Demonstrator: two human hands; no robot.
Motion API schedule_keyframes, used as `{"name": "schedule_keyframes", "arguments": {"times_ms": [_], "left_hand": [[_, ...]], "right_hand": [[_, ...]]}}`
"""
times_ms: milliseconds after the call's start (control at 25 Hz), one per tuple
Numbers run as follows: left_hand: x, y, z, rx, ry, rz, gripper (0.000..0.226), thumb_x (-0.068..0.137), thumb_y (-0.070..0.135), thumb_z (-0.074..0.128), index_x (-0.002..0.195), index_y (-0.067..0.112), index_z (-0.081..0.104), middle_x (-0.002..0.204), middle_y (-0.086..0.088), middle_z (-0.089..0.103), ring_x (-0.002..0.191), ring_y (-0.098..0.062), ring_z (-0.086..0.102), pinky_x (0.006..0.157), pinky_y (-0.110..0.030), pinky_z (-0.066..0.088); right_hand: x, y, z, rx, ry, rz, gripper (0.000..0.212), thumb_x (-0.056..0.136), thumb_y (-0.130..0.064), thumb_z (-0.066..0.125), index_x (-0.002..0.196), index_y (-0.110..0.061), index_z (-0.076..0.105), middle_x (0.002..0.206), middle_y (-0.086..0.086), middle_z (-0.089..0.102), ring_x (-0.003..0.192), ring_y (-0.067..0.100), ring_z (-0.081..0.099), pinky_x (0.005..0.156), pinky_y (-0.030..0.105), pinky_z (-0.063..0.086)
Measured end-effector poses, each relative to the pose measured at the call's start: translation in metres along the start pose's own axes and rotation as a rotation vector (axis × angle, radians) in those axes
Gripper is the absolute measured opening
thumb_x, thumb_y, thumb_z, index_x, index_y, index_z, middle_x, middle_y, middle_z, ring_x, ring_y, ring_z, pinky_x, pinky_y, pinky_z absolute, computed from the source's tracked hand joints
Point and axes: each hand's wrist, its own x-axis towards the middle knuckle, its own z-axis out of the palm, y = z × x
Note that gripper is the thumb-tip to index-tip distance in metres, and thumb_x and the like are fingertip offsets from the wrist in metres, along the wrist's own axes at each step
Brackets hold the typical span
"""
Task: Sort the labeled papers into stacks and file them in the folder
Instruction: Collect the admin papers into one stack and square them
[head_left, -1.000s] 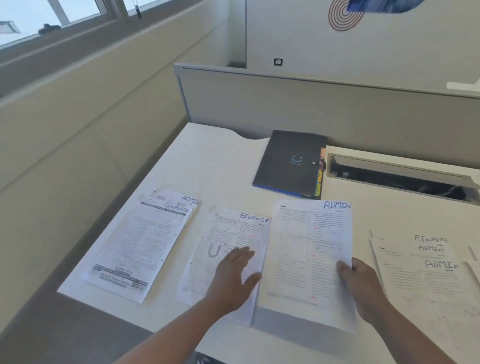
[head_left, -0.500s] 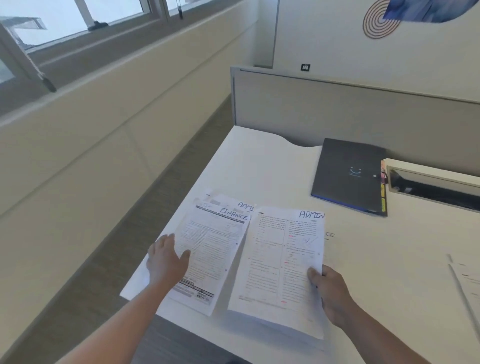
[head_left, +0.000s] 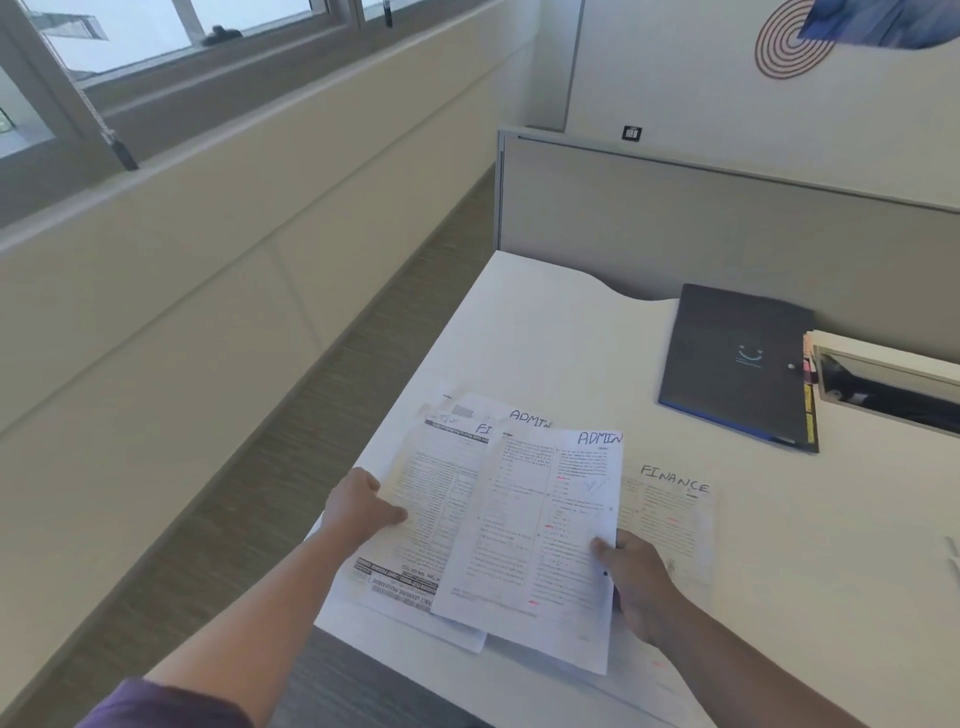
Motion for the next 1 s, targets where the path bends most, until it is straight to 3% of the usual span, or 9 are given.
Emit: {"name": "schedule_keyframes", "arguments": {"times_ms": [200,320,440,520,680,760,880,960,1000], "left_hand": [[-0.002,0.003,0.002,-0.078,-0.045,-0.017,0.035,0.073,0.01,0.09,0.085,0.013,0.058,0.089,-0.001,0.059,0.071,-0.018,0.051,0.061,-0.03,0.04],[-0.003,0.003,0.005,-0.091,-0.009,0.016,0.033,0.077,0.011,0.086,0.088,0.015,0.056,0.088,-0.001,0.059,0.071,-0.019,0.052,0.062,-0.031,0.04],[-0.004,0.004,0.007,-0.166,-0.008,0.012,0.033,0.082,0.024,0.086,0.1,0.018,0.059,0.098,0.002,0.062,0.084,-0.018,0.058,0.07,-0.032,0.044],[-0.004,0.006,0.007,-0.248,-0.032,0.005,0.025,0.088,0.025,0.079,0.092,0.017,0.056,0.092,-0.001,0.059,0.079,-0.023,0.053,0.073,-0.033,0.041],[-0.005,0.013,0.004,-0.333,-0.123,-0.039,0.016,0.095,0.012,0.064,0.085,0.016,0.053,0.085,-0.01,0.052,0.079,-0.022,0.046,0.074,-0.035,0.038],[-0.008,0.016,0.002,-0.343,-0.168,-0.067,0.013,0.096,0.008,0.06,0.084,0.013,0.056,0.083,-0.012,0.054,0.074,-0.023,0.045,0.067,-0.031,0.041],[-0.013,0.019,0.009,-0.273,-0.177,-0.032,0.013,0.09,0.004,0.053,0.082,0.014,0.055,0.087,-0.006,0.051,0.074,-0.024,0.037,0.056,-0.028,0.027],[-0.02,0.024,0.016,-0.266,-0.157,-0.027,0.018,0.091,0.004,0.05,0.081,0.012,0.063,0.099,-0.004,0.065,0.081,-0.029,0.054,0.062,-0.027,0.043],[-0.024,0.026,0.019,-0.27,-0.148,-0.038,0.024,0.092,0.003,0.048,0.088,0.013,0.069,0.109,-0.005,0.067,0.095,-0.029,0.061,0.073,-0.032,0.053]], "right_hand": [[0.006,0.002,0.002,-0.04,0.017,-0.002,0.02,0.108,-0.017,0.053,0.115,-0.018,0.072,0.11,0.004,0.077,0.104,0.032,0.069,0.092,0.052,0.057],[0.006,0.003,0.006,-0.037,0.052,0.011,0.02,0.108,-0.018,0.052,0.118,-0.018,0.069,0.114,0.005,0.074,0.104,0.03,0.067,0.079,0.042,0.055],[0.005,0.003,0.01,-0.019,0.079,0.009,0.019,0.108,-0.016,0.053,0.117,-0.017,0.069,0.112,0.004,0.073,0.098,0.027,0.067,0.065,0.033,0.051],[0.003,-0.001,0.015,-0.042,0.093,0.014,0.018,0.107,-0.015,0.053,0.113,-0.017,0.07,0.107,0.004,0.074,0.093,0.026,0.068,0.062,0.032,0.05],[-0.003,-0.009,0.032,-0.096,0.069,-0.011,0.017,0.107,-0.015,0.053,0.105,-0.018,0.07,0.1,0.003,0.075,0.087,0.023,0.069,0.06,0.029,0.049],[-0.003,-0.009,0.038,-0.114,0.053,-0.013,0.017,0.107,-0.016,0.053,0.104,-0.018,0.069,0.1,0.004,0.075,0.089,0.025,0.07,0.064,0.033,0.053],[-0.001,-0.004,0.038,-0.127,0.048,-0.003,0.016,0.106,-0.017,0.053,0.105,-0.019,0.069,0.102,0.005,0.075,0.092,0.026,0.07,0.072,0.038,0.054],[0.0,0.0,0.035,-0.121,0.039,0.003,0.016,0.106,-0.017,0.054,0.106,-0.021,0.069,0.103,0.004,0.074,0.093,0.026,0.069,0.07,0.037,0.054],[0.001,0.001,0.035,-0.124,0.036,0.005,0.016,0.106,-0.017,0.054,0.106,-0.021,0.069,0.104,0.004,0.074,0.094,0.027,0.069,0.072,0.038,0.054]]}}
